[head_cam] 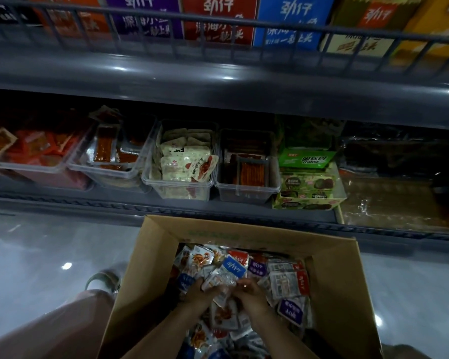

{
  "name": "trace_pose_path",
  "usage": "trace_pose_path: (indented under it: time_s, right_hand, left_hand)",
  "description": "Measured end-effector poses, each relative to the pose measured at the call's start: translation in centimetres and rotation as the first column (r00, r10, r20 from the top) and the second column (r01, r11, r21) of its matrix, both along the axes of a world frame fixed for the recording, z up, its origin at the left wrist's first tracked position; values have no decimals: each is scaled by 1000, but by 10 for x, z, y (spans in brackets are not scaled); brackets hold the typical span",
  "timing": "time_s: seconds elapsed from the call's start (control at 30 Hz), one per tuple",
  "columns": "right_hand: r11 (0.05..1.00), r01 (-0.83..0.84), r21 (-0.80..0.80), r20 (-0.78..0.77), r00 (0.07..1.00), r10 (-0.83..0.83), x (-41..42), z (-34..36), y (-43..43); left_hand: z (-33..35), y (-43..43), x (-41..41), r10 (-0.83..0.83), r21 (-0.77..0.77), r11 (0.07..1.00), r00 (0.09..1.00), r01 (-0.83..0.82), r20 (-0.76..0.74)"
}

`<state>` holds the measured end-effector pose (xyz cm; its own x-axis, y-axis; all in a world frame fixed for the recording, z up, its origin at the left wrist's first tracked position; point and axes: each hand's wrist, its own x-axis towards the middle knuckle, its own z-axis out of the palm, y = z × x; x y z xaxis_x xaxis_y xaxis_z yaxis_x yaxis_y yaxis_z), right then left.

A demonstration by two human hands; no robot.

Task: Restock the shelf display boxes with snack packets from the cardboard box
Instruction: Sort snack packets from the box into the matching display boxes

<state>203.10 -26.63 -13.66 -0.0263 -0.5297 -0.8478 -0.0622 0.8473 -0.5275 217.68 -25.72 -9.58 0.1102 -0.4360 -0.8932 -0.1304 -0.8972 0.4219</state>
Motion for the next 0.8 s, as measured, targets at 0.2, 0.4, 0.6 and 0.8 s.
trace_pose_path:
  time_s: [0.2,0.4,0.6,0.8]
  right_hand:
    - [998,9,66,202,979,-22,-8,37,-4]
    - [995,33,-94,106,994,-23,-28,104,-19]
    - [914,187,-360,188,974,-125,-47,221,-39]
    - [792,320,-520,298,937,-183,-72,308,-21]
  left_hand:
    - [-5,6,9,-65,-29,998,985,61,-162]
    - [112,-11,-6,-280,-232,946,934,228,-223]
    - [199,-34,-12,-285,-413,888,948,204,-144]
    - [249,-33,-8,-92,-612,791,986,-11,-136]
